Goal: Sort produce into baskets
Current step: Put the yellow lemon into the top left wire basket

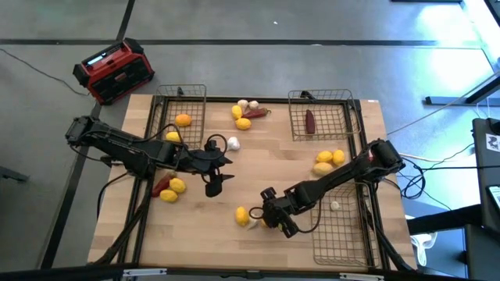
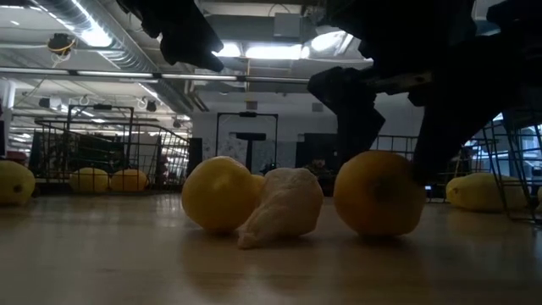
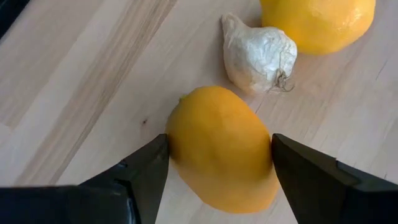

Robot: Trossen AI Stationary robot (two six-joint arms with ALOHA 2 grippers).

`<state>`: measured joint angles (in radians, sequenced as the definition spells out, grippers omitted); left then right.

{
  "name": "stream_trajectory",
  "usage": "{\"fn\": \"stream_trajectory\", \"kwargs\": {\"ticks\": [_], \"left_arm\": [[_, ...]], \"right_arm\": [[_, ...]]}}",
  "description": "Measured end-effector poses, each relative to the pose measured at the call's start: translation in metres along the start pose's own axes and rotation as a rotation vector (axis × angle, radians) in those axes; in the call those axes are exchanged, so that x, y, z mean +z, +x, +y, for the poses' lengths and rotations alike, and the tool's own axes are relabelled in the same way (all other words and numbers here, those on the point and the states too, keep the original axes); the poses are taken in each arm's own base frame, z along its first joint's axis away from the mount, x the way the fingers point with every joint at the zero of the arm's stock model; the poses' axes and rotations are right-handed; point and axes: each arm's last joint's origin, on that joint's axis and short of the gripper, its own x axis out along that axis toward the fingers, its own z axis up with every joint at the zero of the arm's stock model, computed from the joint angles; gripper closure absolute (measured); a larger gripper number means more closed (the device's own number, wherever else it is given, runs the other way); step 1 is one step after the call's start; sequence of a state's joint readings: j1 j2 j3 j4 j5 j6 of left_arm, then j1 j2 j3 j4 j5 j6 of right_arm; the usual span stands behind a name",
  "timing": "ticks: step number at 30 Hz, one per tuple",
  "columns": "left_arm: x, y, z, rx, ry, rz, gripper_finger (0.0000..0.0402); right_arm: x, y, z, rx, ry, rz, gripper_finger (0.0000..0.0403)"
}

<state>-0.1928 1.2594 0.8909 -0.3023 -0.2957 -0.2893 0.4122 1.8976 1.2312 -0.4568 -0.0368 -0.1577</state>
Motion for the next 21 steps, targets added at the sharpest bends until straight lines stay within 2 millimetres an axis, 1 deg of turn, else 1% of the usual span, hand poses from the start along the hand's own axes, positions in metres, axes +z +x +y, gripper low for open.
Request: {"fn": "stream_trajectory", "kwargs": {"ticks": [11,16,21], "left_arm": [[0.000,0.000,0.000,0.000,-0.022,0.000,0.0158],[0.000,0.000,0.000,0.000,-0.030,0.000,0.0158],[0.000,0.000,0.000,-0.002,-0.029,0.000,0.0158]], "right_arm": [[0.004,0.001,0.000,0.009,0.024,-0.048,0.0129],[0.002,0.017,0.000,0.040,0.041,-0.037,0.0129],[0.002,0.020,-0.002,0.077,0.065,-0.050,0.0129]]}}
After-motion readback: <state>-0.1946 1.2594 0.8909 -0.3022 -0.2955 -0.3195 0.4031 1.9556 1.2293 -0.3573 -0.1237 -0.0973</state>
